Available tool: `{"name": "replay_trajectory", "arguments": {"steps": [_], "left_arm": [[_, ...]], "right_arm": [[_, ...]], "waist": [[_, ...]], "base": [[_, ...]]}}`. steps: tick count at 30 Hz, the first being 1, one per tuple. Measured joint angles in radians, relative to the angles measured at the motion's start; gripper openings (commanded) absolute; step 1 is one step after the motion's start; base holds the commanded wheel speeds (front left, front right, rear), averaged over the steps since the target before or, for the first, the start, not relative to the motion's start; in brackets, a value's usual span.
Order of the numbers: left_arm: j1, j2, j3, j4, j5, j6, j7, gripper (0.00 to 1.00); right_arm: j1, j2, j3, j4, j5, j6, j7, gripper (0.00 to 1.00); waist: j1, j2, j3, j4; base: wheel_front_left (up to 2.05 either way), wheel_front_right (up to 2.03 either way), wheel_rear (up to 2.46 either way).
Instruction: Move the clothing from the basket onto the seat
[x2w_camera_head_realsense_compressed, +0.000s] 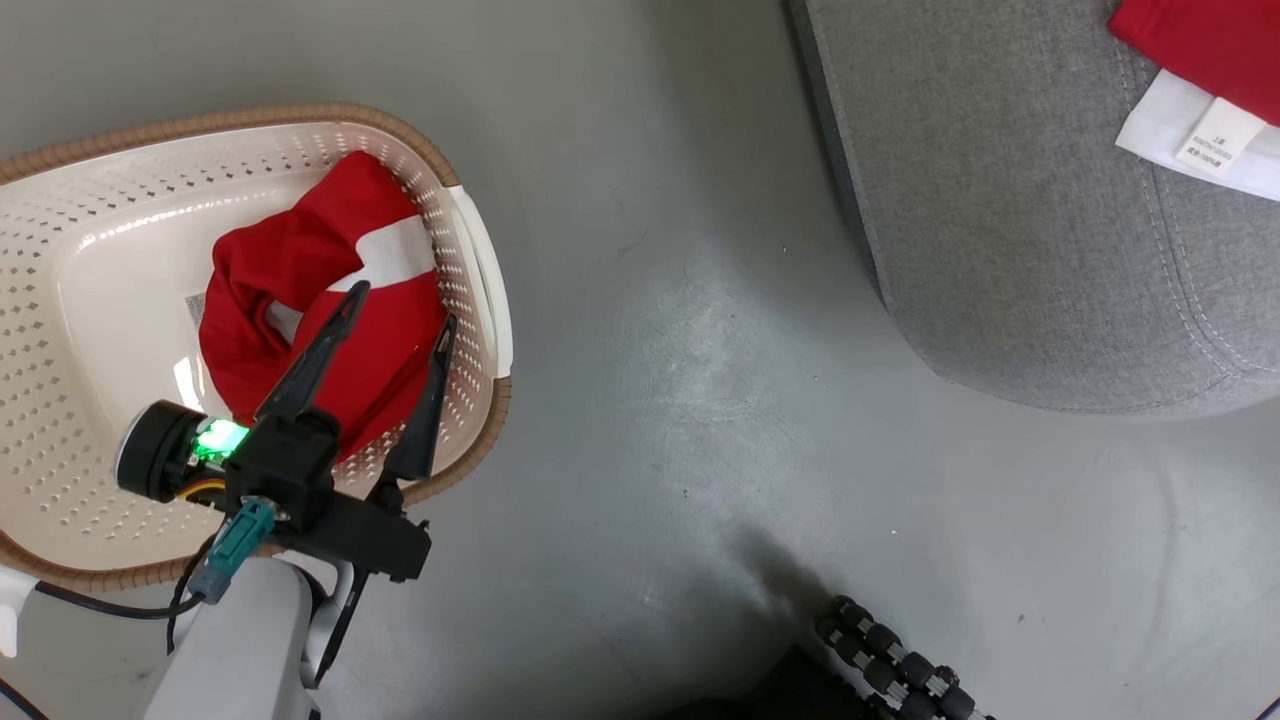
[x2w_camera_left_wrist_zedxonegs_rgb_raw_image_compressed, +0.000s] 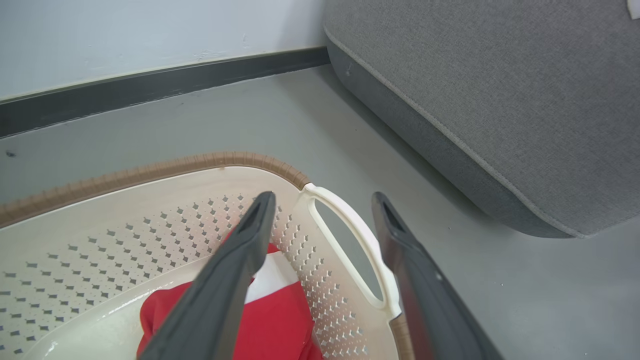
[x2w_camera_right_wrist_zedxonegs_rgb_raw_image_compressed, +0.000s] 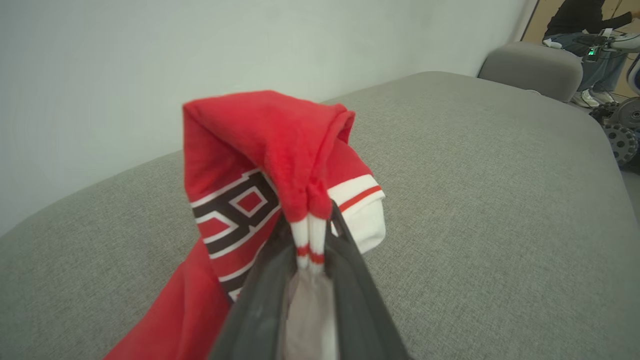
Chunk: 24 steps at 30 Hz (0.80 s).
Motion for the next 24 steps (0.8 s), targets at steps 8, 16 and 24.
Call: {"name": "replay_trajectory", "arguments": {"steps": [8,16,24], "left_arm": [[-0.014,-0.016,-0.003,0.014,-0.009,0.000,0.000,1.00],[-0.014,-0.041,-0.011,0.038,-0.013,0.000,0.000,1.00],[-0.014,-0.070,-0.015,0.068,-0.024,0.000,0.000,1.00]], "right_arm": [[0.002,0.012,0.019,0.001,-0.013,0.007,-0.005,1.00],[0.053,0.037,0.050,-0.036,-0.049,0.023,-0.007,1.00],[0.086,0.040,0.070,-0.068,-0.090,0.036,-0.007,1.00]], "waist": [[-0.0001,0.0000,-0.026,0.000],[-0.0001,0.0000,-0.071,0.003],[-0.0001,-0.0001,-0.134,0.009]], "base": [[0.00,0.00,0.00],[0.00,0.00,0.00],[0.00,0.00,0.00]]}}
